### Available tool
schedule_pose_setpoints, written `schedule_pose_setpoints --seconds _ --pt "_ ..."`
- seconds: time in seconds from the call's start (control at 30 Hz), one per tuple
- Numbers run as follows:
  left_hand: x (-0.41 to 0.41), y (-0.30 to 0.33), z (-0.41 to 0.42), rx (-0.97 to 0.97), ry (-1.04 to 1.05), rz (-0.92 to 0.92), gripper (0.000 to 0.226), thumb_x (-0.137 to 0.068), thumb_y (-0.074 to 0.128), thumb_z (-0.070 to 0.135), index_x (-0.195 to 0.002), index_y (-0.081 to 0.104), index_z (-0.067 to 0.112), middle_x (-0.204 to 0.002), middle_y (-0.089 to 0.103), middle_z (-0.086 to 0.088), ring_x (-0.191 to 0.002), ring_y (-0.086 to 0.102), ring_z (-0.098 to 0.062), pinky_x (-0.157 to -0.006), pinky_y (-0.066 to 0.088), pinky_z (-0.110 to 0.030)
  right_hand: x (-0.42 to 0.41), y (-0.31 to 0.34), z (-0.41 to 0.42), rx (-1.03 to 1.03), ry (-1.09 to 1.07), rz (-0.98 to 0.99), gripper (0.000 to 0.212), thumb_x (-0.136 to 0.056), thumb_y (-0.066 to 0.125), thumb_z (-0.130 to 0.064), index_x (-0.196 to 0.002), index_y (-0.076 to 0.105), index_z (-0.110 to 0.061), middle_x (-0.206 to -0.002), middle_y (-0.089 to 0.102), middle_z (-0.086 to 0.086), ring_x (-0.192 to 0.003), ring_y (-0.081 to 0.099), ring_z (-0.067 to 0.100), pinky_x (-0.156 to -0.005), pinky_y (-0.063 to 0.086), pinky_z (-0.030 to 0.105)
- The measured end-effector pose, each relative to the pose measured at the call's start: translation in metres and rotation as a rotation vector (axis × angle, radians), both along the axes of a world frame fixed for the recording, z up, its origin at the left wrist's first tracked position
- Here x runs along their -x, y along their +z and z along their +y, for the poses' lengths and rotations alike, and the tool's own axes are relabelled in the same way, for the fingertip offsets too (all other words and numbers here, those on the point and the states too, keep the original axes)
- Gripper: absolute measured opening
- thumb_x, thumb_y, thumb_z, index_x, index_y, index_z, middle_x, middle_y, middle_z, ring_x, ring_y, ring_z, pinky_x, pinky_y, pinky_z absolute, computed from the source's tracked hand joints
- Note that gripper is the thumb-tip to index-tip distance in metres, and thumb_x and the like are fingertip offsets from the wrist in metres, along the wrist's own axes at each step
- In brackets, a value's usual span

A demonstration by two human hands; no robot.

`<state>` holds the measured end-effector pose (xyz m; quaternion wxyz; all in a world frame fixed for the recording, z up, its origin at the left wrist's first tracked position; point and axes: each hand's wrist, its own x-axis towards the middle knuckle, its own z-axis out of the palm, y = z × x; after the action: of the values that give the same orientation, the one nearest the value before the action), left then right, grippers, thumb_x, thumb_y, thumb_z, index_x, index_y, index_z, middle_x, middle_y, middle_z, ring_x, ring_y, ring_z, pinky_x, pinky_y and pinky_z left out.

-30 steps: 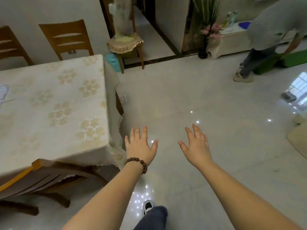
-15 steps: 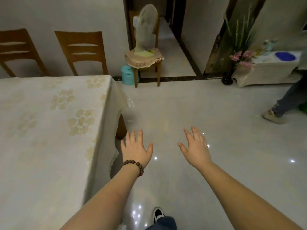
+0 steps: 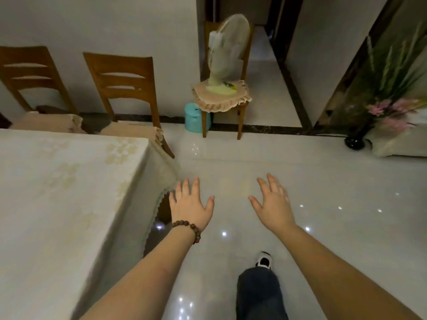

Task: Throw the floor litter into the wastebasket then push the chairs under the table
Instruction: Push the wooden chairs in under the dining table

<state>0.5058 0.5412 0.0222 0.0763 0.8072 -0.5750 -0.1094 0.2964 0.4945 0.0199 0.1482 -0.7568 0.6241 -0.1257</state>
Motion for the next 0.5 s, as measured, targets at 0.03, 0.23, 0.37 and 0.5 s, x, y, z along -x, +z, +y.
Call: schedule_pose_setpoints --seconds 0.03,0.23,0.37,0.5 --pt "0.004 -0.002 -0.024 -0.005 0.012 -0.002 0.071 -0.093 0.031 0.059 -0.151 0.011 0.023 -0.159 0.015 -0.008 -0.146 0.008 -0.027 -0.117 0.012 -0.047 0.003 -0.003 -0.027 0.001 0.017 -0.006 0.057 -0.095 0.045 -0.041 -0.145 0.028 -0.019 -0.157 0.013 0.009 -0.144 0.009 0.024 -0.117 0.011 0.043" --pt "0.031 0.006 -0.183 -0.039 0.135 0.024 0.071 -0.093 0.028 0.060 -0.152 0.005 0.026 -0.160 0.007 -0.006 -0.147 0.004 -0.026 -0.118 0.011 -0.048 0.028 -0.001 -0.203 -0.008 0.115 -0.037 0.055 -0.095 0.044 -0.040 -0.144 0.030 -0.018 -0.156 0.016 0.009 -0.144 0.011 0.024 -0.117 0.014 0.042" --pt "0.042 0.020 -0.270 -0.030 0.184 0.012 0.071 -0.094 0.028 0.060 -0.152 0.005 0.026 -0.160 0.007 -0.006 -0.147 0.003 -0.026 -0.118 0.010 -0.048 0.035 0.014 -0.305 0.013 0.164 -0.036 0.054 -0.095 0.045 -0.038 -0.143 0.032 -0.018 -0.155 0.019 0.010 -0.143 0.014 0.025 -0.116 0.015 0.042" --pt "0.037 0.026 -0.344 -0.035 0.248 0.014 0.071 -0.094 0.029 0.059 -0.152 0.004 0.026 -0.160 0.007 -0.006 -0.147 0.002 -0.026 -0.118 0.010 -0.048 0.024 0.022 -0.392 -0.004 0.208 -0.028 0.055 -0.095 0.044 -0.039 -0.144 0.029 -0.020 -0.156 0.016 0.008 -0.143 0.012 0.024 -0.116 0.013 0.040"
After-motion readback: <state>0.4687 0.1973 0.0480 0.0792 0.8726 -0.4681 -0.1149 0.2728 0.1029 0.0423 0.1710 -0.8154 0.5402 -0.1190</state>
